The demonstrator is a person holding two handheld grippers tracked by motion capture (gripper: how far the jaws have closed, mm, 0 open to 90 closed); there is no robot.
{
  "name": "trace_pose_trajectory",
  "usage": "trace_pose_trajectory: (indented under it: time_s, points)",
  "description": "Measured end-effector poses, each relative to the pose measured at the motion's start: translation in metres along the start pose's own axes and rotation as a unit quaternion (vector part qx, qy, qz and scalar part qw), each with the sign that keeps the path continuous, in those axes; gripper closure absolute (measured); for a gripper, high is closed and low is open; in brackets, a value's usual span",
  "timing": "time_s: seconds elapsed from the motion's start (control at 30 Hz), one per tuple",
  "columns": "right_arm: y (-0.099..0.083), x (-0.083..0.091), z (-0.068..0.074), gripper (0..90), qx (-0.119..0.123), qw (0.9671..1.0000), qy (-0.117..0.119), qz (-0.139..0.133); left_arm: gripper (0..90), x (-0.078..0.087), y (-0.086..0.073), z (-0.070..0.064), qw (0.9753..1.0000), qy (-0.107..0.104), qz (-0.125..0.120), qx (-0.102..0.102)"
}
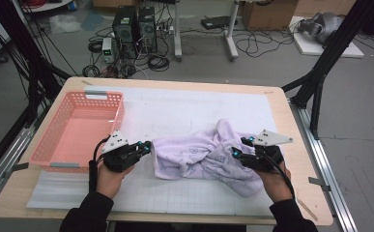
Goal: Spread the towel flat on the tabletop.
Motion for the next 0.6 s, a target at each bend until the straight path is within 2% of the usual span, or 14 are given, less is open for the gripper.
trace_pose_trajectory:
  time_s: [0.1,0.23,0.47,0.53,0.6]
  points:
    - [0.021,-0.015,0.01,47.2,-0.006,0.9994,0.022,-0.026,86.9,-0.001,0.0,-0.001,1.0,-0.003,-0.001,-0.002]
    - [0.032,-0.026,0.018,47.1,-0.002,0.9988,0.038,-0.032,86.9,-0.002,-0.002,-0.001,1.0,-0.003,0.0,0.0]
    - [0.046,-0.068,0.033,45.2,0.026,0.9973,0.069,0.003,86.8,-0.002,-0.002,0.0,1.0,0.003,-0.002,-0.002]
    - [0.048,-0.082,0.039,44.4,0.044,0.9956,0.081,0.019,86.8,-0.002,-0.002,0.001,1.0,0.007,-0.001,-0.004]
    - [0.047,-0.099,0.047,44.0,0.064,0.9922,0.097,0.044,86.9,-0.002,-0.003,0.002,0.9999,0.015,0.001,-0.003]
Point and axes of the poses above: each handheld gripper's, and its own axes: x roughly backward along the jaws, y roughly out of its top, z roughly to its left, the point moved 9 cm from there along -x, roughly forward along the jaws, and after that the axes turned 5 degrees about x, right-handed, at the moved point
